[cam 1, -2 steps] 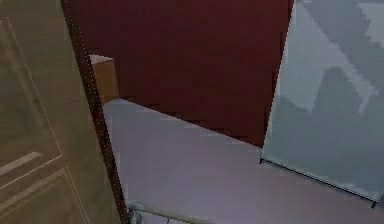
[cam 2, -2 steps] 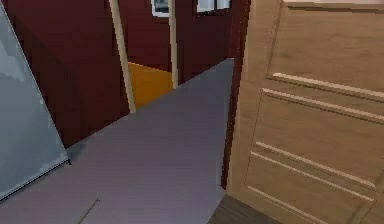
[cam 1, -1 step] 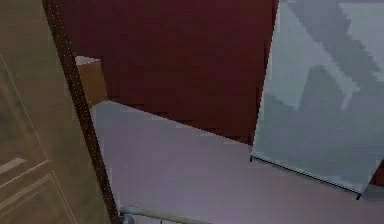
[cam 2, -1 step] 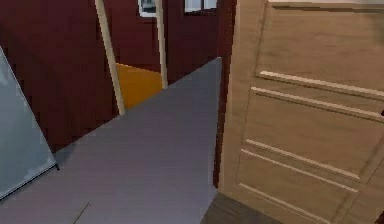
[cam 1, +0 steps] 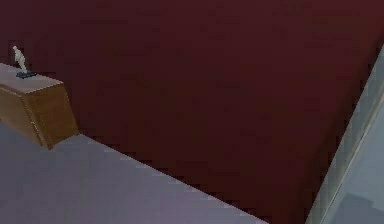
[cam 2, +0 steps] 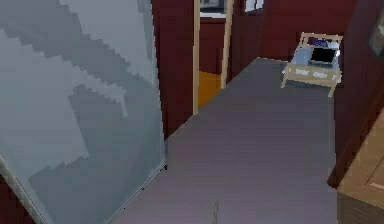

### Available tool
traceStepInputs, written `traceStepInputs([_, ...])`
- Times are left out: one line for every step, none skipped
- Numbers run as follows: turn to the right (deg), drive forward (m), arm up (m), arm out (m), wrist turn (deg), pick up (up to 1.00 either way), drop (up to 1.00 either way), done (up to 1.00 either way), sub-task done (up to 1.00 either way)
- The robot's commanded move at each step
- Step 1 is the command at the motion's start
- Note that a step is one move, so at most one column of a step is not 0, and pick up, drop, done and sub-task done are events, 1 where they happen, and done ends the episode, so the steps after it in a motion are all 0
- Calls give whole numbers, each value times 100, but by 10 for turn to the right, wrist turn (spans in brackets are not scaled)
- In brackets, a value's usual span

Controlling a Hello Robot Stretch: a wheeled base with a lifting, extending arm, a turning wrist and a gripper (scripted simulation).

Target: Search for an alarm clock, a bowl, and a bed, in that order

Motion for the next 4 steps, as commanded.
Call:
traceStepInputs([30, 0, 0, 0, 0, 0, 0, 0, 0])
traceStepInputs([0, 25, 0, 0, 0, 0, 0, 0, 0])
traceStepInputs([-450, 0, 0, 0, 0, 0, 0, 0, 0])
traceStepInputs([-180, 0, 0, 0, 0, 0, 0, 0, 0])
